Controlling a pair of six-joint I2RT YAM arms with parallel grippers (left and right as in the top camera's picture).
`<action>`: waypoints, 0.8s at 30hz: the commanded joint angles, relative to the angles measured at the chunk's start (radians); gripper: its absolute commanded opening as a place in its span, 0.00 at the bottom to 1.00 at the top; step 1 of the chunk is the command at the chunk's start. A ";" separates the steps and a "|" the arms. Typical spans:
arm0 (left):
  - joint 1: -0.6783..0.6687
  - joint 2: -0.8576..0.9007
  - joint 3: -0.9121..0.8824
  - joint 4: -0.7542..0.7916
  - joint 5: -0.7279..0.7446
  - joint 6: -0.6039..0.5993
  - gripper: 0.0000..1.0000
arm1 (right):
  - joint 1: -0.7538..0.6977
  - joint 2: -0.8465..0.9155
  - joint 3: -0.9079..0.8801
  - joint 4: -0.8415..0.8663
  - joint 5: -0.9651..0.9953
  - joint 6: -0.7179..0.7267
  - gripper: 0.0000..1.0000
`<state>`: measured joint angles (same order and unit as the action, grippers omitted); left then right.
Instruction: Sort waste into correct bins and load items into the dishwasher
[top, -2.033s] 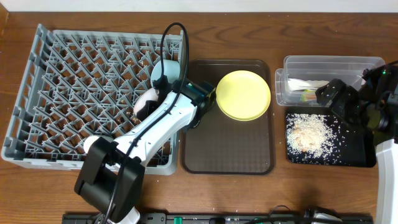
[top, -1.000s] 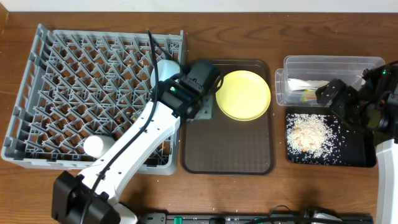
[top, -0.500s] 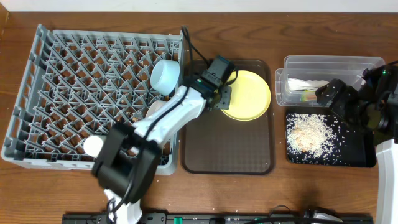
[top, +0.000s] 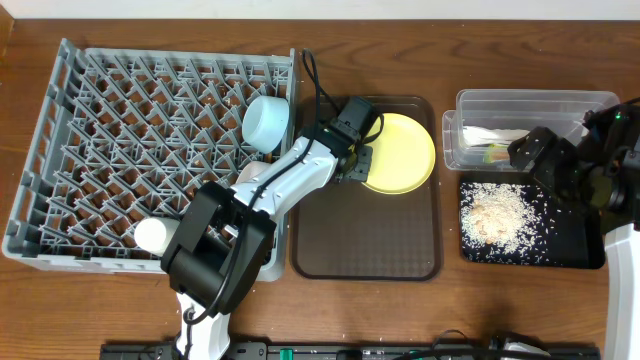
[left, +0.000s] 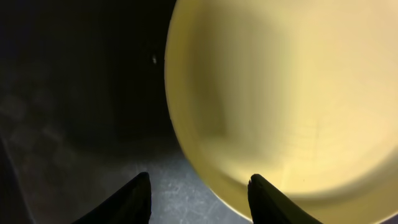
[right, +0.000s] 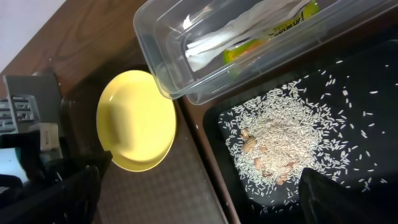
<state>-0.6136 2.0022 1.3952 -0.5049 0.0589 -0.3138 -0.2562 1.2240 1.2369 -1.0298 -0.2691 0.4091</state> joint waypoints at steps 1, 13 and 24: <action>0.006 -0.026 0.011 -0.019 0.016 0.006 0.53 | -0.012 0.000 0.006 -0.003 0.018 -0.006 0.99; 0.026 -0.387 0.011 -0.121 -0.017 0.006 0.58 | 0.058 0.027 -0.003 0.117 -0.244 0.036 0.88; 0.050 -0.639 0.011 -0.279 -0.191 0.005 0.60 | 0.544 0.233 -0.138 0.159 0.199 0.478 0.70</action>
<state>-0.5755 1.3880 1.3956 -0.7551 -0.0746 -0.3134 0.2226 1.4071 1.1141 -0.8810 -0.2813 0.6563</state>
